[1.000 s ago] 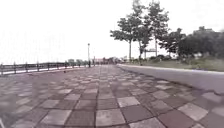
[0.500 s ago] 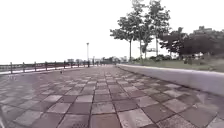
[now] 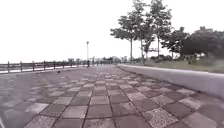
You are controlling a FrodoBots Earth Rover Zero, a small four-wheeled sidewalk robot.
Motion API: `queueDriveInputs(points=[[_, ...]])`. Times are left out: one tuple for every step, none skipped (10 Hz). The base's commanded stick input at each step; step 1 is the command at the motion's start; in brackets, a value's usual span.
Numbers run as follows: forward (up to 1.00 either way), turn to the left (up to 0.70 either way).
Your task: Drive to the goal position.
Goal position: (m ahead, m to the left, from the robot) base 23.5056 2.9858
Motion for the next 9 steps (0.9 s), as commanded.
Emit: queueDriveInputs(points=[[1.00,0.00],[1.00,0.00],[1.00,0.00],[1.00,0.00],[1.00,0.00],[1.00,0.00],[1.00,0.00],[1.00,0.00],[1.00,0.00]])
